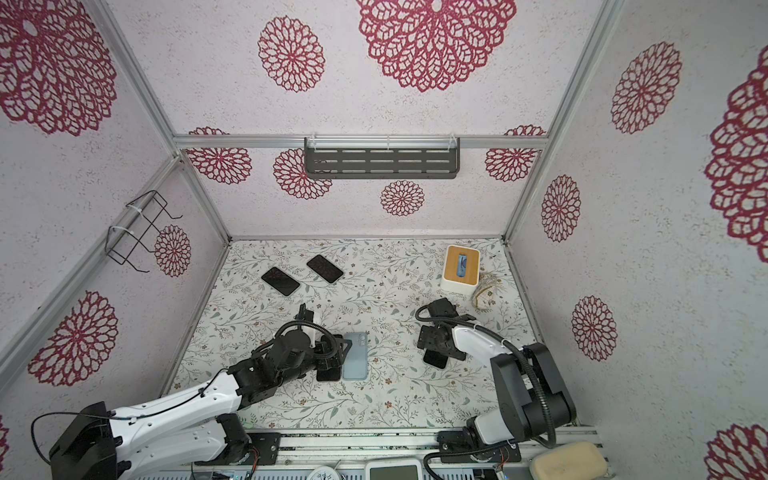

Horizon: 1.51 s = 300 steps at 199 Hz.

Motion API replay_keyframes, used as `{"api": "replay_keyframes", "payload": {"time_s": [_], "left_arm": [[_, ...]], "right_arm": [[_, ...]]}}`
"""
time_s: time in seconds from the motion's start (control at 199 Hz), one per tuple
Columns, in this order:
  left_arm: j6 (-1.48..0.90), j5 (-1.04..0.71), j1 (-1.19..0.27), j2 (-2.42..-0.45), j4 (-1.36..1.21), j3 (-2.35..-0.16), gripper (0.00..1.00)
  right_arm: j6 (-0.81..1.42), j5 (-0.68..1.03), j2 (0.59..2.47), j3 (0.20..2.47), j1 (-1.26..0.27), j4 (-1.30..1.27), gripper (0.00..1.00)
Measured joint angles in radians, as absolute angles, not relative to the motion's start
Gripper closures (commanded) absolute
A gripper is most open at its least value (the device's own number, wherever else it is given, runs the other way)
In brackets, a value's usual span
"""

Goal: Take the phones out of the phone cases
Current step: 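Close the right gripper on the black phone's edge and lift it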

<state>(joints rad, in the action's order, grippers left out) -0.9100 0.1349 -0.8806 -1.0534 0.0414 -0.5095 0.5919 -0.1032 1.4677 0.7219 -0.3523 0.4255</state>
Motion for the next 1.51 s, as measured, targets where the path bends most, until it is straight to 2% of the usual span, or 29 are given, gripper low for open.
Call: {"api": "replay_keyframes", "payload": {"time_s": [0.538,0.916,1.092,1.51], "left_arm": [[-0.912,0.116,-0.876,-1.038,0.019,-0.476,0.03],[-0.929,0.093,-0.871,-1.054,-0.015,-0.476,0.03],[-0.943,0.057,-0.864,-1.121,-0.055,-0.501,0.03],[-1.065,-0.075,-0.796,-1.402,-0.304,-0.609,0.01]], "right_arm": [[0.551,-0.135,1.515,0.751,-0.350,0.435,0.21],[0.538,-0.128,1.464,0.707,-0.350,0.390,0.32],[0.503,-0.072,1.429,0.690,-0.356,0.387,0.38],[0.392,0.065,1.357,0.688,-0.418,0.405,0.41]]}}
